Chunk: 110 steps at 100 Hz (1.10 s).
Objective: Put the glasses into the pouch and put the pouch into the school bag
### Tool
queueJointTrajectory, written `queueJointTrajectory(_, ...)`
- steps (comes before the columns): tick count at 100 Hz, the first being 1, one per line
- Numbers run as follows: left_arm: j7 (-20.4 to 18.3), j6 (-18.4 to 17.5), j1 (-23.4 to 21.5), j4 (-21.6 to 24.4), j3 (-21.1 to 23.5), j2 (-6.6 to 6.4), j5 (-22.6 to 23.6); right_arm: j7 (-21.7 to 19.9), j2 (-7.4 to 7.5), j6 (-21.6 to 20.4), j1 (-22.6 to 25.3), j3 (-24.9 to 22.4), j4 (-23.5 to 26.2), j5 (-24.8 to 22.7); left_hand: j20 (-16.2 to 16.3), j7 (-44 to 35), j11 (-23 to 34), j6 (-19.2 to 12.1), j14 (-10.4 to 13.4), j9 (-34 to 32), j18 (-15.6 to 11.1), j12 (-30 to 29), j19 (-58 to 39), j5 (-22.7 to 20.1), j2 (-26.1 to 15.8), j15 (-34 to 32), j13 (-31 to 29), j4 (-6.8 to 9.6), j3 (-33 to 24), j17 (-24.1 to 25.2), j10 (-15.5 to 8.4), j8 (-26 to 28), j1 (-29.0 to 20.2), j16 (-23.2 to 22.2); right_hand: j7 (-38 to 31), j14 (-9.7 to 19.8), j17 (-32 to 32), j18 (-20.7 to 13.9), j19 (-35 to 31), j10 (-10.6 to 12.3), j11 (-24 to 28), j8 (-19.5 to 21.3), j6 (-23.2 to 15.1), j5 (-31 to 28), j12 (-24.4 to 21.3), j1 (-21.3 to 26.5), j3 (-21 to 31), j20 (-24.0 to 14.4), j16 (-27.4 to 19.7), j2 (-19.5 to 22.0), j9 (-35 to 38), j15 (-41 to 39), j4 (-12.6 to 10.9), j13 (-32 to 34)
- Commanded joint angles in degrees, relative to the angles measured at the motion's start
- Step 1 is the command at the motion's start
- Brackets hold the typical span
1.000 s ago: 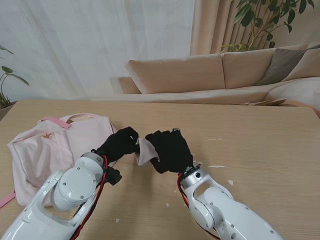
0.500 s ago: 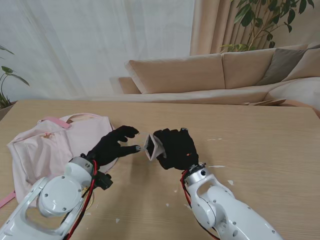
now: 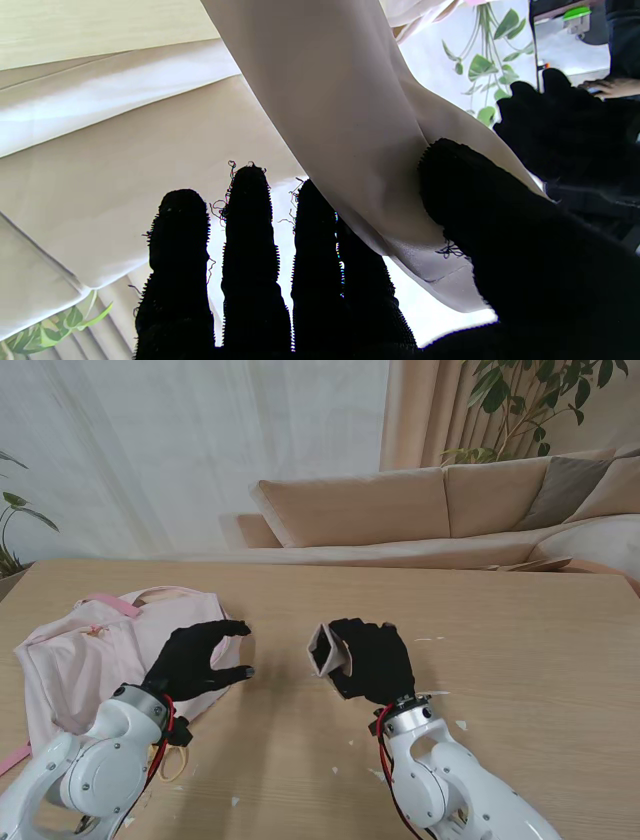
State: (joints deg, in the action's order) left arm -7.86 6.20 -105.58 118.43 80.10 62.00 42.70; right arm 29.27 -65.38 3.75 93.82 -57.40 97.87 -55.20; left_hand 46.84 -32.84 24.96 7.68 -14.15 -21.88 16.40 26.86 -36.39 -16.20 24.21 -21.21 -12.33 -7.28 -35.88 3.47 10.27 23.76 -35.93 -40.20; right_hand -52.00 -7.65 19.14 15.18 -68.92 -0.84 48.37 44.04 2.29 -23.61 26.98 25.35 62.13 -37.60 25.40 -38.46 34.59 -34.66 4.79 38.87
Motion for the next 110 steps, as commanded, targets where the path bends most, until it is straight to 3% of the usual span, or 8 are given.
queueJointTrajectory(1,-1.0,0.1,-1.1,-0.1,0.5,-0.31,1.3,-0.5,0.03,0.1,1.2,-0.6,0.9,0.0,0.2,1.5,-1.2,-0.5,1.3,-0.3,-1.0,-0.3,0.8,-0.5,-1.4,0.8,0.0,1.71,0.7,-0.1,-1.0,-0.2,-0.8,1.1,-1.7,0.5,-0.7,0.8,-0.8,0.2,0.2,1.3,-1.9,-1.3,0.1,2.0,2.9,-0.8,0.6,1.5,0.2,0.4,-1.4,0.2)
queueJointTrajectory(20,2.1,4.3,0.5,-4.1,-1.5,-0.44,13.7,0.2,-0.12,-0.1,2.9,-2.3,1.6,0.6,0.2,2.4,-1.4,0.6,1.4,-0.5,-0.7,-0.3,1.3,1.1,-2.1,0.9,-0.9,1.81,1.6,-1.5,-1.2,-0.4,0.4,1.1,-1.6,0.4,-0.9,0.7,-0.8,0.2,0.2,1.2,-1.8,-1.3,0.1,2.3,2.7,-0.9,0.6,1.5,0.1,0.4,-1.4,0.1)
queueJointTrajectory(52,3.0,18.8,11.8,-16.1,-11.2,-0.49,19.3,0.4,0.00,-0.3,4.7,-4.2,2.6,0.2,-0.5,6.7,-2.5,4.2,2.1,2.9,-1.1,-1.4,2.7,5.3,-0.8,2.1,0.5,0.76,2.4,-0.9,-0.7,-3.1,7.8,2.2,-1.6,0.4,-0.9,0.7,-0.8,0.2,0.1,1.2,-1.7,-1.3,0.1,2.2,2.6,-1.0,0.6,1.5,0.1,0.4,-1.5,0.0)
queueJointTrajectory(69,1.9,24.4,16.4,-22.2,-16.6,-0.71,19.8,0.1,0.03,-0.3,5.3,-4.9,2.7,0.4,-0.9,7.8,-2.5,4.8,2.2,2.7,-1.1,-1.7,3.2,4.6,-0.7,2.1,-0.1,0.90,1.3,-1.5,-0.8,-4.2,6.7,2.3,-1.6,0.4,-0.9,0.8,-0.7,0.2,0.1,1.3,-1.7,-1.3,0.1,2.3,2.6,-1.1,0.6,1.5,0.1,0.4,-1.6,0.0)
queueJointTrajectory(91,6.1,27.0,18.5,-26.9,-20.3,-0.23,18.1,-0.2,0.08,-0.3,5.8,-5.5,2.9,0.4,2.0,0.2,4.2,2.2,0.4,-10.2,-0.6,1.6,-8.6,-5.7,-5.6,-8.5,-9.8,2.81,-2.9,-6.1,-1.1,-2.2,-11.6,-2.6,-1.6,0.3,-1.0,0.8,-0.7,0.2,0.1,1.2,-1.8,-1.4,0.2,2.3,2.6,-1.1,0.7,1.4,0.1,0.4,-1.5,0.0)
queueJointTrajectory(97,9.3,27.3,18.8,-28.4,-21.1,0.23,17.1,-0.2,0.06,-0.3,5.8,-5.5,3.0,0.5,1.2,-4.3,1.9,1.2,-0.8,-22.0,-0.1,12.2,-17.7,-12.3,-6.5,-15.0,-15.9,0.13,6.5,-8.9,-1.0,-2.4,-24.8,-4.0,-1.6,0.3,-1.0,0.8,-0.7,0.2,0.1,1.1,-1.8,-1.4,0.2,2.4,2.5,-1.1,0.7,1.5,0.1,0.4,-1.3,-0.1)
queueJointTrajectory(101,11.8,26.8,18.8,-29.4,-21.2,0.62,16.1,-0.2,0.08,-0.2,5.8,-5.5,3.0,0.4,0.6,-10.8,3.3,-0.1,-1.4,-31.0,0.9,15.1,-23.3,-17.8,-7.4,-19.8,-21.1,0.61,13.9,-11.8,-1.4,-3.0,-33.2,-4.3,-1.6,0.3,-0.9,0.8,-0.8,0.2,0.1,1.1,-1.8,-1.4,0.2,2.4,2.5,-1.2,0.7,1.5,0.2,0.3,-1.3,0.0)
queueJointTrajectory(110,15.1,24.3,17.9,-29.9,-20.5,1.30,13.1,-0.3,0.12,-0.2,5.9,-5.6,3.1,0.2,-0.4,-18.3,10.7,-5.8,-1.8,-33.7,1.0,16.4,-29.4,-23.3,-8.6,-26.1,-23.6,1.25,15.2,-13.1,-1.9,-0.9,-36.1,-5.5,-1.6,0.3,-1.0,0.8,-0.8,0.2,0.1,1.0,-1.8,-1.4,0.2,2.3,2.5,-1.2,0.7,1.5,0.2,0.3,-1.3,0.0)
